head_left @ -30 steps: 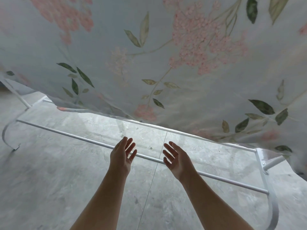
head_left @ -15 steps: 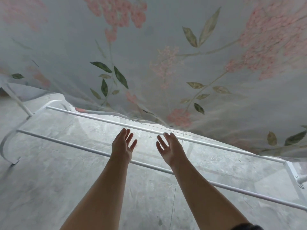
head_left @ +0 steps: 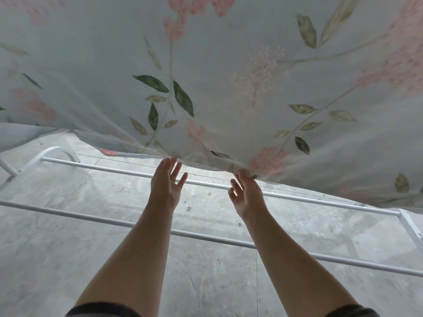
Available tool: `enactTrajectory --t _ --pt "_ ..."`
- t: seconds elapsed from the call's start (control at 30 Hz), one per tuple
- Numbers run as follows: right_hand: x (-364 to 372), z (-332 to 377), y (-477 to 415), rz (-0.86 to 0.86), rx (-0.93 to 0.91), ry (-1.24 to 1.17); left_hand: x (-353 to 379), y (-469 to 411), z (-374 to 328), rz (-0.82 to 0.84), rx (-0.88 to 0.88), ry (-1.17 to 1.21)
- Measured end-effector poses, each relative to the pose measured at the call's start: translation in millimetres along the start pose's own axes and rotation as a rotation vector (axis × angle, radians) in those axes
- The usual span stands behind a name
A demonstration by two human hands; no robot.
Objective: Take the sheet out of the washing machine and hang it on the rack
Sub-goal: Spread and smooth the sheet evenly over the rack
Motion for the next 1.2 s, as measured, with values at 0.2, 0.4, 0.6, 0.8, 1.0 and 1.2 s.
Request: enactTrajectory --t 0.2,0.4,0.6,0.8,1.0,1.2 --pt "-10.5 -4.7 -3.9 -0.121 -0.008 0.077 -18.6 -5.4 0.9 -0.118 0.038 -0.154" --pt "-27.0 -14.6 -12.8 -0.207 -0.016 0.133 -27.0 -10.4 1.4 -0.204 0.056 -0.258" --pt "-6.6 -43.0 -22.3 0.003 0.029 0.158 -30.2 -14.8 13.4 -0.175 0.071 -0.323" --pt "37.2 -55.8 -29.2 0.060 0.033 0.072 -36.8 -13.1 17.6 -0.037 0.008 -0.264" --pt "40.5 -56.9 -29.6 -0.027 -0.029 0.056 -40.1 -41.7 -31.9 0.016 0.129 -0.101" --pt "72.1 -86.8 -28.2 0.107 0.032 0.127 -56.6 -37.6 -28.1 0.003 0.125 -0.258"
Point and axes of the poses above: each hand's wrist, its own y-axis away from the middle knuckle, its own x-axis out of the palm, z = x × y, the point moved 6 cm from there along -y, towards the middle knuckle, and after that the axes turned 13 degrees about x, right-handed, at the moved point
